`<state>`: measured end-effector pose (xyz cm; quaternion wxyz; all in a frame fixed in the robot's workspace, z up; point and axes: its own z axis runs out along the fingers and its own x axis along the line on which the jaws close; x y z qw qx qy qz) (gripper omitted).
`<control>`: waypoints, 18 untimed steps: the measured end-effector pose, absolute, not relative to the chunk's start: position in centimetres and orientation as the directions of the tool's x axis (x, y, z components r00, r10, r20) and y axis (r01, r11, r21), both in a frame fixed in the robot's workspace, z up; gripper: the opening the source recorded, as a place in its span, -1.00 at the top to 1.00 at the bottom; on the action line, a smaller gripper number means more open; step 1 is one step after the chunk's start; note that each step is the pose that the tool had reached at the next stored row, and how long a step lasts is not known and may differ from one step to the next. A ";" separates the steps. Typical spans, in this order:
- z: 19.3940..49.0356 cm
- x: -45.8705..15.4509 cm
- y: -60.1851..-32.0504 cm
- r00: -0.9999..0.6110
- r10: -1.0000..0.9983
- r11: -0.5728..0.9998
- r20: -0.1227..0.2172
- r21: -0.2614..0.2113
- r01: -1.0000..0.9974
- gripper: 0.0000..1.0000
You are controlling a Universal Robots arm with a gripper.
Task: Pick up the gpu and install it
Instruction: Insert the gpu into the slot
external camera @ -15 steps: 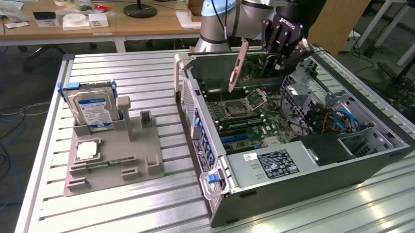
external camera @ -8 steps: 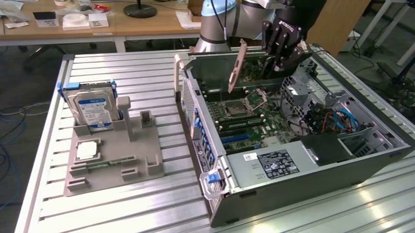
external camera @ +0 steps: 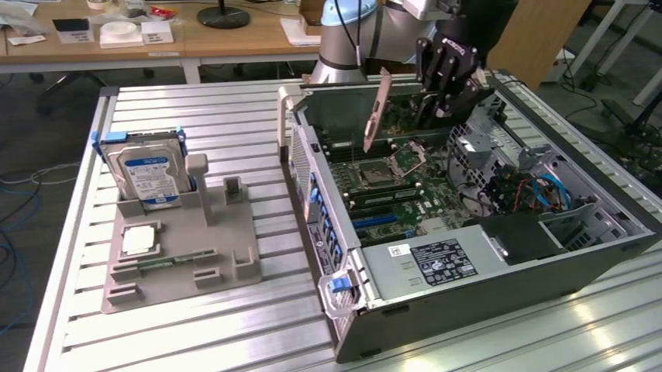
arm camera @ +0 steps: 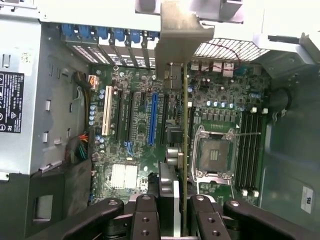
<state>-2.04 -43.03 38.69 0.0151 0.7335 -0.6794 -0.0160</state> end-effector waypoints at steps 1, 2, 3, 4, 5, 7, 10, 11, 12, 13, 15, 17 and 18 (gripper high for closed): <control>38.5 -2.1 -43.0 0.076 -0.997 -0.076 -0.003 0.044 -0.996 0.44; 38.3 -2.2 -42.9 0.076 -0.997 -0.076 -0.003 0.044 -0.996 0.44; 38.1 -2.2 -42.8 0.076 -0.997 -0.076 -0.003 0.043 -0.996 0.44; 38.0 -2.3 -42.8 0.076 -0.997 -0.076 -0.003 0.043 -0.996 0.44; 37.8 -2.3 -42.8 0.075 -0.997 -0.075 -0.003 0.042 -0.996 0.44; 37.5 -2.4 -42.8 0.066 -0.998 -0.066 -0.002 0.042 -0.997 0.44; 37.1 -2.3 -42.8 0.030 -1.000 -0.030 -0.002 0.042 -0.999 0.44; 37.0 -2.4 -42.8 0.016 -1.000 -0.016 -0.002 0.041 -0.999 0.44; 36.8 -2.4 -42.8 -0.001 -1.000 0.001 -0.002 0.041 -0.999 0.44; 36.7 -2.4 -42.8 -0.016 -1.000 0.016 -0.002 0.040 -0.999 0.44; 36.4 -2.4 -42.8 -0.043 -0.999 0.043 -0.002 0.040 -0.998 0.44; 36.2 -2.5 -42.8 -0.047 -0.999 0.047 -0.002 0.040 -0.998 0.44; 36.1 -2.6 -42.8 -0.047 -0.999 0.047 -0.001 0.040 -0.998 0.44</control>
